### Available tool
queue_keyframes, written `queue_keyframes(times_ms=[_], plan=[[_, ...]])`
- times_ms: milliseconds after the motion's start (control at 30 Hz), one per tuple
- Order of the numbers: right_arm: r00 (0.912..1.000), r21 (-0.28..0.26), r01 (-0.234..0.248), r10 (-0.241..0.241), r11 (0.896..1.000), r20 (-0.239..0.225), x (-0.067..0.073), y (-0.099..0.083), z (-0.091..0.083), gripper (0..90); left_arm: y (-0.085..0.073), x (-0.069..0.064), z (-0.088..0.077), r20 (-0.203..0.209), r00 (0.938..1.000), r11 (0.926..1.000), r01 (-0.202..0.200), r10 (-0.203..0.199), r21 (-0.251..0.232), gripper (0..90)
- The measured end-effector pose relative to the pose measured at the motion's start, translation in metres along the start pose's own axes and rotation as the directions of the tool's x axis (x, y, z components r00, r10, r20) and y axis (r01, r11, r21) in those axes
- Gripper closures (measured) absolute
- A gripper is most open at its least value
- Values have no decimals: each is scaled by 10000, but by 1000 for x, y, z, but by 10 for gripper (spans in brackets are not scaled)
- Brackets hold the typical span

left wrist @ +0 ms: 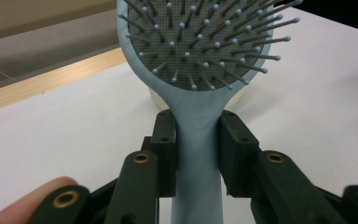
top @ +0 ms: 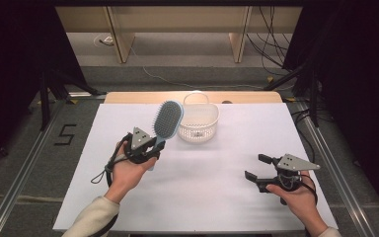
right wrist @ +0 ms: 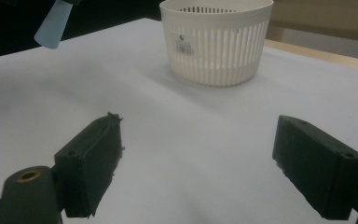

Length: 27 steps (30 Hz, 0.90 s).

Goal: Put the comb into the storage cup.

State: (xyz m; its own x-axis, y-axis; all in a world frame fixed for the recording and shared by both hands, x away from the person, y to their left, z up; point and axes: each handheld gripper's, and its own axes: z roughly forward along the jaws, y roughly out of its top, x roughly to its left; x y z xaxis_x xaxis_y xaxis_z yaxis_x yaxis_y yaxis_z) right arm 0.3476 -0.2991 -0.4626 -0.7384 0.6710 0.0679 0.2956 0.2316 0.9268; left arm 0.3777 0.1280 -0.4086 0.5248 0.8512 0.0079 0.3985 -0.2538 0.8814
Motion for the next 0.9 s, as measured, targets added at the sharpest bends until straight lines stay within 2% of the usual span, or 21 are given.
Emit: queue_keyframes(times_ms=[900], plan=[[10000, -34, -2, 2, 10000, 35, 0, 0, -1, 167, 10, 0, 8, -20, 9999, 9999, 98, -98, -130, 696]])
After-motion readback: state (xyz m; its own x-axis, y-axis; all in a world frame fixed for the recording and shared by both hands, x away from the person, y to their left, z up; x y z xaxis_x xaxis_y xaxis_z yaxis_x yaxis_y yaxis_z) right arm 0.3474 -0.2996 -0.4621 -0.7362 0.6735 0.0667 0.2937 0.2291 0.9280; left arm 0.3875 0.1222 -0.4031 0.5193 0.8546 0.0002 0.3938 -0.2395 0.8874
